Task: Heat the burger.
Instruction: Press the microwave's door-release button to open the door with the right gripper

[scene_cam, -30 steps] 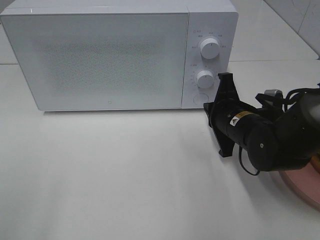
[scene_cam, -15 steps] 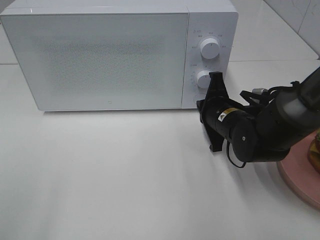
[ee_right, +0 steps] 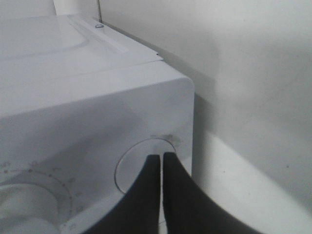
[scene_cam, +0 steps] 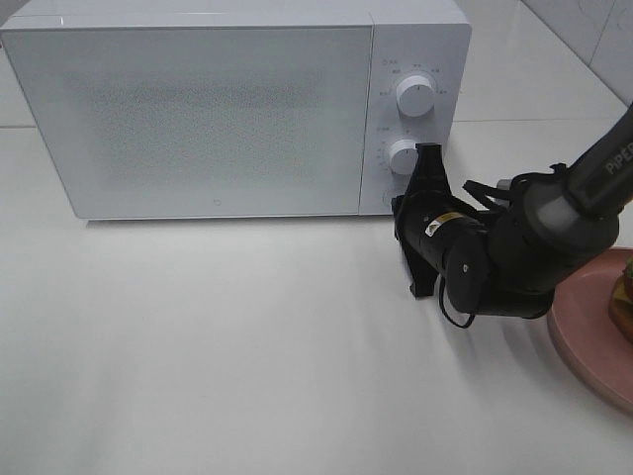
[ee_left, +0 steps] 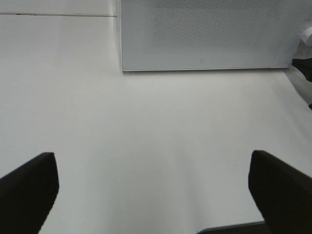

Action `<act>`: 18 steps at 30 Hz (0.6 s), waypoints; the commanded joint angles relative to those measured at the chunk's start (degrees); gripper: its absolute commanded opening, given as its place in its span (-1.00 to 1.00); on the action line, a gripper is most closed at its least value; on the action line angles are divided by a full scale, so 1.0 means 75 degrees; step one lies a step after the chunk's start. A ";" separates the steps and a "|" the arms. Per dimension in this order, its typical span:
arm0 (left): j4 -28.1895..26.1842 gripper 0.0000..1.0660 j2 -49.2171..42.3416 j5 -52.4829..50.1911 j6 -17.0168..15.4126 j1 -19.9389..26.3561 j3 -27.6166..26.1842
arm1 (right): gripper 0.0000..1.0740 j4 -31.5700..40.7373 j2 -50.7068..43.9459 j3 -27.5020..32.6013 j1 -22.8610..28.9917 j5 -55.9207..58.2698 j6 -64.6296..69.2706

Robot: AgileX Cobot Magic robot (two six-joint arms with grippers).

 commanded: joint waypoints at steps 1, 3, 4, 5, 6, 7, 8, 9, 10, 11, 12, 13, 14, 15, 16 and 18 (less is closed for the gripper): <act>0.0023 0.84 -0.0015 -0.0015 0.0015 -0.0038 0.0015 | -1.00 0.0107 0.0038 -0.0138 -0.0046 -0.0031 -0.0122; 0.0023 0.84 -0.0015 -0.0015 0.0015 -0.0038 0.0015 | -1.00 0.0122 0.0038 -0.0160 -0.0046 -0.0053 -0.0122; 0.0023 0.84 -0.0015 -0.0015 0.0015 -0.0038 0.0015 | -1.00 0.0130 0.0038 -0.0183 -0.0069 -0.0176 -0.0191; 0.0023 0.84 -0.0015 -0.0015 0.0015 -0.0038 0.0015 | -1.00 0.0115 0.0038 -0.0183 -0.0130 -0.0298 -0.0222; 0.0023 0.84 -0.0015 -0.0015 0.0015 -0.0038 0.0015 | -1.00 0.0115 0.0038 -0.0183 -0.0130 -0.0298 -0.0222; 0.0023 0.84 -0.0015 -0.0015 0.0015 -0.0038 0.0015 | -1.00 0.0130 0.0038 -0.0183 -0.0138 -0.0336 -0.0328; 0.0023 0.84 -0.0015 -0.0015 0.0015 -0.0038 0.0015 | -1.00 0.0130 0.0038 -0.0183 -0.0138 -0.0336 -0.0328; 0.0023 0.84 -0.0015 -0.0015 0.0015 -0.0038 0.0015 | -1.00 0.0168 0.0038 -0.0183 -0.0138 -0.0336 -0.0328; 0.0023 0.84 -0.0015 -0.0015 0.0015 -0.0038 0.0015 | -1.00 0.0176 0.0038 -0.0183 -0.0138 -0.0321 -0.0328; 0.0023 0.84 -0.0015 -0.0015 0.0015 -0.0038 0.0015 | -1.00 0.0176 0.0038 -0.0183 -0.0138 -0.0321 -0.0328; 0.0023 0.84 -0.0015 -0.0015 0.0015 -0.0038 0.0015 | -1.00 0.0176 0.0038 -0.0183 -0.0138 -0.0328 -0.0328; 0.0023 0.84 -0.0015 -0.0015 0.0015 -0.0038 0.0015 | -1.00 0.0176 0.0038 -0.0183 -0.0138 -0.0328 -0.0328; 0.0023 0.84 -0.0015 -0.0015 0.0015 -0.0038 0.0015 | -1.00 0.0176 0.0038 -0.0183 -0.0138 -0.0474 -0.0328; 0.0023 0.84 -0.0015 -0.0015 0.0015 -0.0038 0.0015 | -1.00 0.0145 0.0038 -0.0183 -0.0138 -0.0718 -0.0328; 0.0023 0.84 -0.0015 -0.0015 0.0015 -0.0038 0.0015 | -1.00 0.0145 0.0038 -0.0183 -0.0138 -0.0718 -0.0328; 0.0023 0.84 -0.0015 -0.0015 0.0015 -0.0038 0.0015 | -1.00 0.0092 0.0008 -0.0199 -0.0138 -0.0795 -0.0298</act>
